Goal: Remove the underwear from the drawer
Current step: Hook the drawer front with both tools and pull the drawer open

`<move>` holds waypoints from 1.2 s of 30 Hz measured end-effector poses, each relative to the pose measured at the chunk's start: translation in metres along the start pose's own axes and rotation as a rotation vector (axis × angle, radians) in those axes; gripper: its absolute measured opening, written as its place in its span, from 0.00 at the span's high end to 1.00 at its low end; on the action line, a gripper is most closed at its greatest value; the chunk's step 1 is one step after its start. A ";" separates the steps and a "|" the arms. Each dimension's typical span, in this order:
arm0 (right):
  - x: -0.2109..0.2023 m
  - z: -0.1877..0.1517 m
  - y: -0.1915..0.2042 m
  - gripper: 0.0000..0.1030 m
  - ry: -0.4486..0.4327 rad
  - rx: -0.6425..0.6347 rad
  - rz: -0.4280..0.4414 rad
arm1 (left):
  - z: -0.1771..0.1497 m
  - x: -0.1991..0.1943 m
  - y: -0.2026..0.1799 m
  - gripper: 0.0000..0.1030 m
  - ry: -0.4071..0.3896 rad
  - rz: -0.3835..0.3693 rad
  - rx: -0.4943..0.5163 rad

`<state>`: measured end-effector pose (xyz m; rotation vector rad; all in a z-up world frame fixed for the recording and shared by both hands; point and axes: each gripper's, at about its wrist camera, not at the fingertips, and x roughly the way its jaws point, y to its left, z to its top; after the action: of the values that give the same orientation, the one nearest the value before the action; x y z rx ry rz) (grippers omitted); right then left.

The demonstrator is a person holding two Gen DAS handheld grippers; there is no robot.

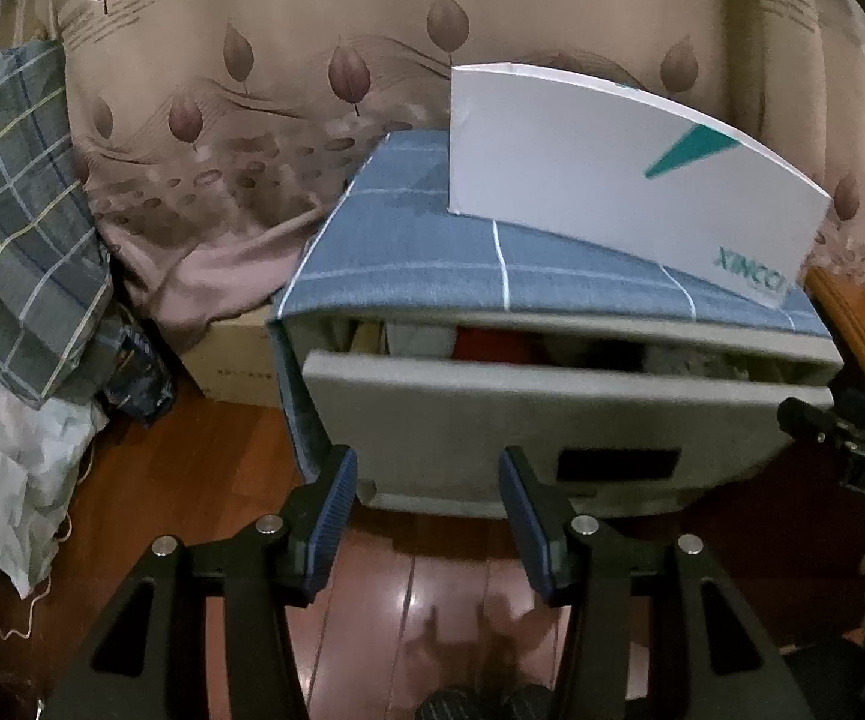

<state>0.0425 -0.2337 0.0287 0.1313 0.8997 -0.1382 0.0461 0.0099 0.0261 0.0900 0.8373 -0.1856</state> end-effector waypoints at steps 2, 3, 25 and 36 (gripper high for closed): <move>0.010 0.007 -0.002 0.01 0.001 0.008 -0.010 | 0.008 0.008 0.001 0.51 0.000 -0.010 -0.002; 0.016 0.010 -0.003 0.01 0.003 0.012 -0.015 | 0.011 0.012 0.001 0.51 0.000 -0.018 -0.001; 0.081 0.039 -0.002 0.01 0.035 0.045 -0.027 | 0.047 0.094 -0.010 0.51 0.063 -0.043 0.028; 0.091 0.044 0.006 0.01 0.101 0.044 -0.026 | 0.052 0.113 -0.012 0.51 0.110 -0.029 0.041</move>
<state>0.1332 -0.2411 -0.0153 0.1687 0.9999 -0.1773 0.1553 -0.0244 -0.0236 0.1278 0.9449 -0.2265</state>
